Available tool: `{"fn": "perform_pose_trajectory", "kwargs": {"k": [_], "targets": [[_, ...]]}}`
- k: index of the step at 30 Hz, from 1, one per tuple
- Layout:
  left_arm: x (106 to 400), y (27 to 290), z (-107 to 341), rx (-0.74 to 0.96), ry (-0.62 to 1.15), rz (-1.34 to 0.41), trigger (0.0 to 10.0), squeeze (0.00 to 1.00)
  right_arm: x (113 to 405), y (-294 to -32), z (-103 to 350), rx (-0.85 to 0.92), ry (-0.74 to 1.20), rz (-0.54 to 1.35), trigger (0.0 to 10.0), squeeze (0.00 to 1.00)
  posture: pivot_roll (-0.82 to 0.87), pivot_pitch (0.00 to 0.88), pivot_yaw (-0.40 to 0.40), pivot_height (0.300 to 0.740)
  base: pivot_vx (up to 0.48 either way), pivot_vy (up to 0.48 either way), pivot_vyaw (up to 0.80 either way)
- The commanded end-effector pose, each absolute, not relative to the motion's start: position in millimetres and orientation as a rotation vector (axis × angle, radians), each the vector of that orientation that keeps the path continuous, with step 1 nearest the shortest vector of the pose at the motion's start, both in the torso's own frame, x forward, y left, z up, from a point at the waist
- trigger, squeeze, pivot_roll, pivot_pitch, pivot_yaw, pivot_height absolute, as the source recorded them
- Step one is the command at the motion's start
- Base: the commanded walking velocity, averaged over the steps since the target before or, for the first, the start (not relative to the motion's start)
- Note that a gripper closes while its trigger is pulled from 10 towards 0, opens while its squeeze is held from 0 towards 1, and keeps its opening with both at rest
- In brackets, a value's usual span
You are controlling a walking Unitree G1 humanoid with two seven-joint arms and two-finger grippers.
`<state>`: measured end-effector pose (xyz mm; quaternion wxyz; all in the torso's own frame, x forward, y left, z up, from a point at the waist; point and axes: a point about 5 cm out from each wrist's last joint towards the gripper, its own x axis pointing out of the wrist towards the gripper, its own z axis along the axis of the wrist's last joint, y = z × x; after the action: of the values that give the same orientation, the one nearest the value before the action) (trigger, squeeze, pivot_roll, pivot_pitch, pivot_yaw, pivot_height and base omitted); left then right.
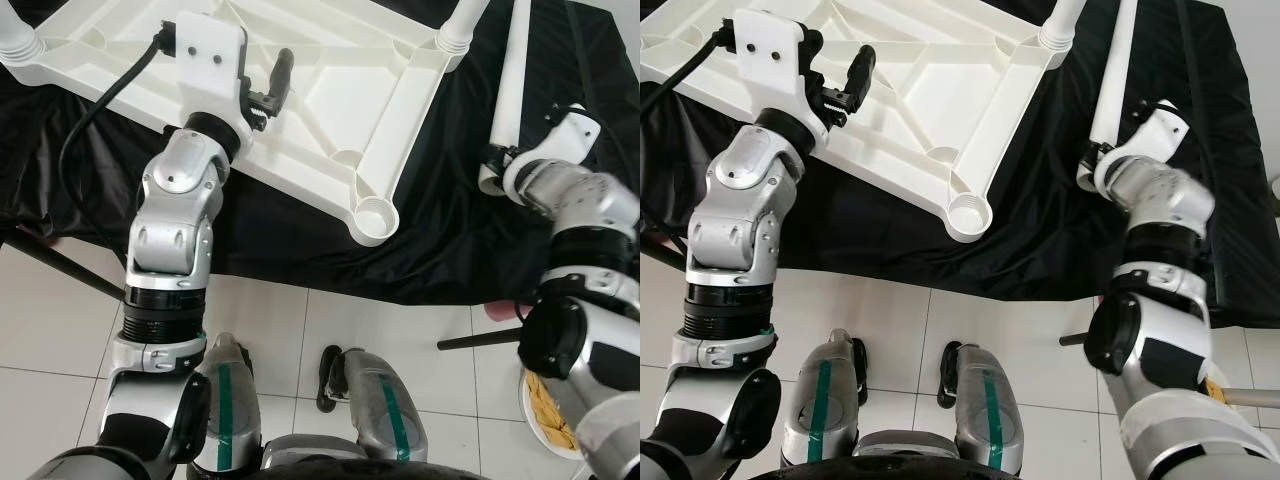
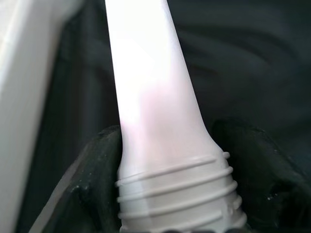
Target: Building children table
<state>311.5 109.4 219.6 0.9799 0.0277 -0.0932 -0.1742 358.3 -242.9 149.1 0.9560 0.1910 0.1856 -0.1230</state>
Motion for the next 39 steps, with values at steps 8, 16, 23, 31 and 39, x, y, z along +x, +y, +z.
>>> {"fn": "perform_pose_trajectory", "kwargs": {"k": [8, 16, 23, 31, 39], "targets": [[313.2, 110.8, 212.5, 0.071, -0.145, -0.456, 10.0, 0.0, 362.6, -240.1, 161.9, 0.31, 0.193, -0.272, 10.0, 0.0, 0.11, 0.075, -0.104, 0.74, 0.0, 0.0, 0.0], [316.2, 116.8, 218.2, 0.079, -0.159, -0.479, 10.0, 0.0, 360.2, -247.8, 163.9, 0.317, 0.032, -0.271, 10.0, 0.0, 0.11, 0.062, -0.101, 0.74, 0.0, 0.0, 0.0], [320.6, 122.8, 226.6, 0.071, -0.19, -0.459, 10.0, 0.0, 355.0, -247.6, 170.9, 0.355, -0.117, -0.224, 0.0, 0.0, 0.11, 0.05, -0.093, 0.74, 0.0, 0.0, 0.0], [323.1, 127.2, 232.4, 0.058, -0.224, -0.432, 10.0, 0.0, 349.1, -242.9, 186.0, 0.316, -0.305, -0.192, 10.0, 0.0, 0.11, 0.04, -0.093, 0.74, 0.0, 0.0, 0.0], [321.2, 126.4, 232.3, 0.079, -0.225, -0.487, 10.0, 0.0, 341.7, -232.0, 210.6, 0.235, -0.511, -0.116, 10.0, 0.0, 0.11, 0.035, -0.095, 0.74, 0.0, 0.0, 0.0]]}}
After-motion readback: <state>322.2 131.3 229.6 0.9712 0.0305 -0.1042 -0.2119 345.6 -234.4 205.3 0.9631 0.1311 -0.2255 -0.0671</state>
